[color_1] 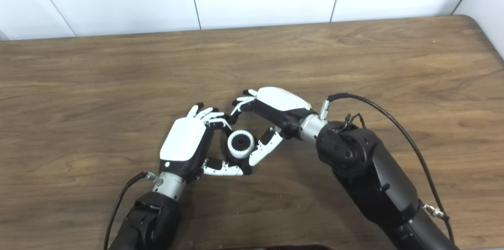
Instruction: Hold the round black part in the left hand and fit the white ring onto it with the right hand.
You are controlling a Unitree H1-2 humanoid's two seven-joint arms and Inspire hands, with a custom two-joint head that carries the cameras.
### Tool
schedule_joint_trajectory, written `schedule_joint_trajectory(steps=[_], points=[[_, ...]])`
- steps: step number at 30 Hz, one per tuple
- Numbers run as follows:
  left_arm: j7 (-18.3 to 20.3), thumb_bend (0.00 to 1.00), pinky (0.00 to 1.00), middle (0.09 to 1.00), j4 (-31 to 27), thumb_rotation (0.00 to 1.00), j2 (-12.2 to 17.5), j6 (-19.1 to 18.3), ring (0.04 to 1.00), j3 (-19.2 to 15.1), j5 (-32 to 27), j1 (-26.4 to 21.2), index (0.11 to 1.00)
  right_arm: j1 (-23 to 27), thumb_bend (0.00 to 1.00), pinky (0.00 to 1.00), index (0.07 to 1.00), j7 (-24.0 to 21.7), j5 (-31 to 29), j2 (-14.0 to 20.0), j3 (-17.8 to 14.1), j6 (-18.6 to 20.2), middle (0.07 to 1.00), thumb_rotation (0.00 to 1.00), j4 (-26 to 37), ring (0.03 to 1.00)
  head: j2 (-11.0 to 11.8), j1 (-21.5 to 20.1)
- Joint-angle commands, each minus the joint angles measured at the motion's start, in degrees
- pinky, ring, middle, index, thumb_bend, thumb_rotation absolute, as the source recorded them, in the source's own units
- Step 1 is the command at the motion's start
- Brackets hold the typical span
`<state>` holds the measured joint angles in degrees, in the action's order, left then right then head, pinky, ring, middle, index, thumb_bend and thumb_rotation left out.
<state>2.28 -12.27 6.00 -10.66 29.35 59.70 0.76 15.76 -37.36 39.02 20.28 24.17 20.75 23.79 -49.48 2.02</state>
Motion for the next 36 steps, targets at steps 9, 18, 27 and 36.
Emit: schedule_joint_trajectory(steps=[9,18,27,36], points=[[2.52,0.52,0.98,0.786,0.3,0.05,0.29,-0.06,0.873,0.75,0.6,0.58,0.487,1.97,1.0,1.0,0.71,1.12,-0.43,0.34,-2.09,-0.85,0.911,0.29,2.02,1.0,0.06,0.01],[2.44,0.52,0.97,0.786,0.22,0.05,0.95,0.4,0.874,-0.02,-0.31,0.6,0.487,1.3,1.0,1.0,0.722,1.41,-0.98,1.88,-6.35,-0.26,0.913,0.27,3.57,0.999,0.3,-0.47],[2.26,0.52,0.98,0.783,0.19,0.05,1.59,0.64,0.876,-0.94,-0.23,0.68,0.49,0.32,1.0,1.0,0.747,1.58,-0.95,2.71,-8.86,-0.07,0.907,0.27,4.57,0.99,0.64,-0.65],[3.98,0.75,1.0,0.804,-0.79,0.17,2.32,-0.08,0.888,-1.39,0.06,0.67,0.661,-0.08,1.0,1.0,0.759,1.68,-0.65,2.83,-9.83,0.55,0.908,0.29,5.0,0.989,1.27,-0.77]])
